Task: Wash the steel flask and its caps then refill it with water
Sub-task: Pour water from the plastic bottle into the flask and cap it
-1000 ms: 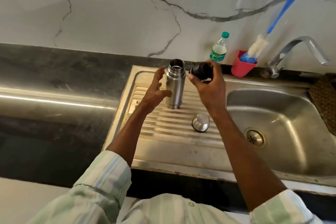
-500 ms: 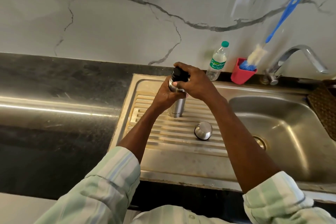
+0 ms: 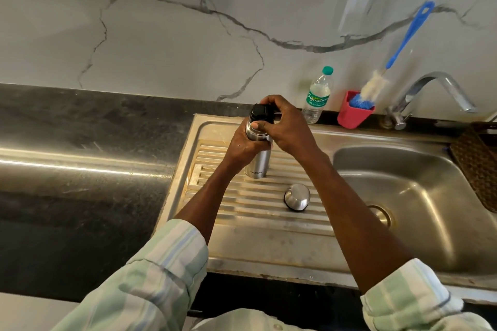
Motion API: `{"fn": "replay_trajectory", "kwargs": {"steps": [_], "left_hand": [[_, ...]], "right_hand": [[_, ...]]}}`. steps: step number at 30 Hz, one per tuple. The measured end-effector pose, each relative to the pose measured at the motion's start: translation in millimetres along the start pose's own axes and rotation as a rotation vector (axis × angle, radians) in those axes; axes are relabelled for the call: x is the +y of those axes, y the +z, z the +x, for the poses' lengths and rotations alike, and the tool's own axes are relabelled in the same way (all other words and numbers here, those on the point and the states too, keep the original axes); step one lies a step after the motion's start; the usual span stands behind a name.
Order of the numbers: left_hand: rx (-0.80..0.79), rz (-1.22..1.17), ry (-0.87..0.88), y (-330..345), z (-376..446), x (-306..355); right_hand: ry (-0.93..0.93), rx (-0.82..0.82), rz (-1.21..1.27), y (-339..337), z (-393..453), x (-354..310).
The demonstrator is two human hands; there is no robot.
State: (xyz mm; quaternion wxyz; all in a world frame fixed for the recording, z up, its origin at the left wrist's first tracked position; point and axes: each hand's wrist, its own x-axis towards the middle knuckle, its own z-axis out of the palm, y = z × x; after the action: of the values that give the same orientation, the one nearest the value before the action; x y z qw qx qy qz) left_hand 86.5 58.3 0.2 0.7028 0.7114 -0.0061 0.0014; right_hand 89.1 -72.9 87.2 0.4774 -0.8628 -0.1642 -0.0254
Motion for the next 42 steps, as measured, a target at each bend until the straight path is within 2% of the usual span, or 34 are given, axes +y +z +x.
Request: {"fn": "replay_trajectory", "kwargs": {"steps": [6, 13, 16, 20, 23, 26, 30, 32, 34, 36, 40, 42], "left_hand": [[-0.01, 0.015, 0.011, -0.1, 1.5, -1.7], [0.0, 0.015, -0.009, 1.6, 7.4, 6.2], [0.011, 0.019, 0.014, 2.5, 7.4, 7.5], [-0.035, -0.016, 0.078, 4.5, 7.2, 6.5], [-0.032, -0.006, 0.049, 1.7, 7.7, 7.7], [-0.033, 0.032, 0.013, -3.1, 9.2, 6.8], [-0.058, 0.075, -0.001, -6.3, 5.7, 7.7], [-0.056, 0.059, 0.008, -5.4, 3.3, 8.6], [-0.052, 0.045, 0.014, -4.3, 2.8, 8.1], [-0.051, 0.033, 0.012, -3.0, 1.9, 9.5], [-0.042, 0.033, 0.015, -2.8, 2.1, 8.0], [-0.062, 0.036, 0.035, -3.1, 2.1, 6.4]], "right_hand": [[-0.043, 0.049, -0.153, 2.9, 3.3, 0.6], [0.062, -0.159, 0.07, -22.0, 19.5, 7.5], [0.085, -0.204, 0.031, -19.6, 22.7, 3.1], [0.045, 0.106, -0.134, 12.0, 13.7, -2.5], [-0.019, 0.189, -0.115, 16.1, 12.1, -1.7], [0.013, 0.015, 0.056, -0.3, 20.1, 8.4], [0.118, -0.464, 0.447, -31.2, 35.3, 22.9], [0.133, -0.581, 0.513, -39.1, 38.6, 24.1], [0.137, -0.607, 0.522, -38.6, 36.5, 24.2], [0.139, -0.49, 0.476, -32.4, 30.0, 24.3], [0.117, -0.036, 0.25, -2.5, 9.2, 20.3], [0.11, 0.02, 0.152, 9.9, 1.8, 18.6]]}}
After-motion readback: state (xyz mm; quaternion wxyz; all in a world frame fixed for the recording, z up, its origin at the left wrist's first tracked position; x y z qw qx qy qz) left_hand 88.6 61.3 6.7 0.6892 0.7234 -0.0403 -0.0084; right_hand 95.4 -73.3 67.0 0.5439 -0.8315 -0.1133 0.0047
